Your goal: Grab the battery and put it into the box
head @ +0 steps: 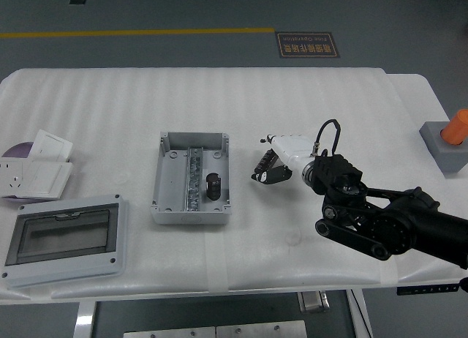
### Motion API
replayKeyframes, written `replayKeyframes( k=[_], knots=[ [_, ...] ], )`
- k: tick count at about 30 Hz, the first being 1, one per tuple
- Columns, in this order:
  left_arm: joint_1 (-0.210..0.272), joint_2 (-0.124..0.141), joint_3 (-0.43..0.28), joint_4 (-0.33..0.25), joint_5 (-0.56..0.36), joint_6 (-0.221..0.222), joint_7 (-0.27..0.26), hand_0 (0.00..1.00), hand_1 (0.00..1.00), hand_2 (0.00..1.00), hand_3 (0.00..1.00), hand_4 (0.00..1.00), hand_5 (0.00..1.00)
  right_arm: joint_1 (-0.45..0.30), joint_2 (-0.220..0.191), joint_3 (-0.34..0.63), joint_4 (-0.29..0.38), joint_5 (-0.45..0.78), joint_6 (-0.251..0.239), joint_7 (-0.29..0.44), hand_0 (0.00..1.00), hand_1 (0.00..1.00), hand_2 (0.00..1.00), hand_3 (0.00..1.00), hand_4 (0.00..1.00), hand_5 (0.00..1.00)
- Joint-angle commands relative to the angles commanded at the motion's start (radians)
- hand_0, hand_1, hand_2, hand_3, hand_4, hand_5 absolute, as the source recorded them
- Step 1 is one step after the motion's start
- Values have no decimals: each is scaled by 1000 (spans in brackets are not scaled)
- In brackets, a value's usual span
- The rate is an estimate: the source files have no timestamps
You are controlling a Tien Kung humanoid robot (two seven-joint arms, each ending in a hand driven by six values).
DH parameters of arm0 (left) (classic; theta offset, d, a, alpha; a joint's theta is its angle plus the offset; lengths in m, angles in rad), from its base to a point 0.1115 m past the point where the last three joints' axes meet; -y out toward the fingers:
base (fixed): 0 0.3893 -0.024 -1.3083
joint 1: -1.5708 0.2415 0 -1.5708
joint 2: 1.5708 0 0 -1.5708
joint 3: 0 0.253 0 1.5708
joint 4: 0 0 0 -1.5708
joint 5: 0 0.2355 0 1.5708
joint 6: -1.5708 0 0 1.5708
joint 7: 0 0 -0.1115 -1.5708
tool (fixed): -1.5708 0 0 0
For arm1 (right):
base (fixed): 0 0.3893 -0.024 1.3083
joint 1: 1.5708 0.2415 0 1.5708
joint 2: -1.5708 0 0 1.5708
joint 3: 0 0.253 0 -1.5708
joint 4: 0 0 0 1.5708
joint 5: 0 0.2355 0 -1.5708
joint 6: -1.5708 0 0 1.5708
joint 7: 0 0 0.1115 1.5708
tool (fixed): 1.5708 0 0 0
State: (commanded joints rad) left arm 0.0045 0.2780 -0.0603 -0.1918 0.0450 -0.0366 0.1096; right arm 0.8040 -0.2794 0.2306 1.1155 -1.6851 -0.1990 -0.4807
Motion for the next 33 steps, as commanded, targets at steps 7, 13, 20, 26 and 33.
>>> replayKeyframes(
  k=[7, 13, 20, 26, 33],
  knots=[
    [-2, -1, -2, 0, 2, 0, 0, 618, 645, 521, 561, 595, 412, -6, 4, -10, -7, -1, -3, 5, 559, 600, 528, 714, 657, 355],
    [-1, -1, -2, 0, 2, 1, -1, 618, 645, 521, 561, 595, 411, -7, -5, 1, 2, -15, -17, 13, 546, 590, 525, 705, 640, 337],
    [-2, -2, -3, 0, 1, 1, -1, 618, 645, 522, 562, 594, 413, -8, -33, 40, 66, -37, -32, 18, 536, 587, 520, 704, 636, 339],
    [-1, -2, 1, 1, -3, 1, -1, 618, 644, 522, 562, 598, 417, -13, -46, 83, 187, -27, -63, 45, 526, 583, 512, 701, 634, 347],
    [-1, -2, 4, 1, -4, 1, -1, 618, 645, 523, 564, 600, 421, -15, -15, 70, 298, 18, -134, 135, 520, 572, 510, 701, 632, 346]
  ],
)
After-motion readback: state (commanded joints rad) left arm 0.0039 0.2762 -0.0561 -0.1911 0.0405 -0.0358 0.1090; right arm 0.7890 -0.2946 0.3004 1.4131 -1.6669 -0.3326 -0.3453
